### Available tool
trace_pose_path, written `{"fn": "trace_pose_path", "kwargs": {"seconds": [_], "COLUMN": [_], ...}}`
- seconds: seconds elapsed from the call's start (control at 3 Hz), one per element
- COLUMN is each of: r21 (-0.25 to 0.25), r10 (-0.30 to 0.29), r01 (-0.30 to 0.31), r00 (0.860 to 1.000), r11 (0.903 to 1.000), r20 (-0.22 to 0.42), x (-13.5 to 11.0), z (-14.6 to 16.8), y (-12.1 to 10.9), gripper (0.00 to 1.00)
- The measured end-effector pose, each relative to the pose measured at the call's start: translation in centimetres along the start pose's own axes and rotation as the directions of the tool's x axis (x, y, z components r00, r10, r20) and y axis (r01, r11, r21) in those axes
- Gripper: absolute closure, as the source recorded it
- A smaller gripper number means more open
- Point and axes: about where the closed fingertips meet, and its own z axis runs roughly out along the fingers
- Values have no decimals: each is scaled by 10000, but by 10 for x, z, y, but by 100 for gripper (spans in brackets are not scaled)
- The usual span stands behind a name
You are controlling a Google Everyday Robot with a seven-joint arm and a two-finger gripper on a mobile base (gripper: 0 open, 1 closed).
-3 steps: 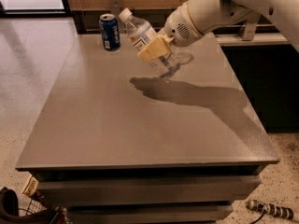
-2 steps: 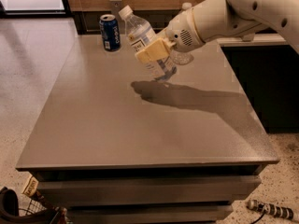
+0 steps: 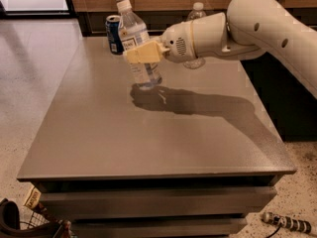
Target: Place blue plastic bottle upright
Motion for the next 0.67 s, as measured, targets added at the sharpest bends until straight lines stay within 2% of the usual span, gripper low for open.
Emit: {"fn": "trace_pose_path", "kwargs": {"seconds": [0.33,0.67], "r21": [-154,-47], "r10": [71,-55], "r01": [-59,63], "r00": [9971,9894], "r11": [9999,10000], "r20": [756,1450], "x": [-2,1], "z": [14,23], "y": [-2,-5], "gripper": [100,100]}}
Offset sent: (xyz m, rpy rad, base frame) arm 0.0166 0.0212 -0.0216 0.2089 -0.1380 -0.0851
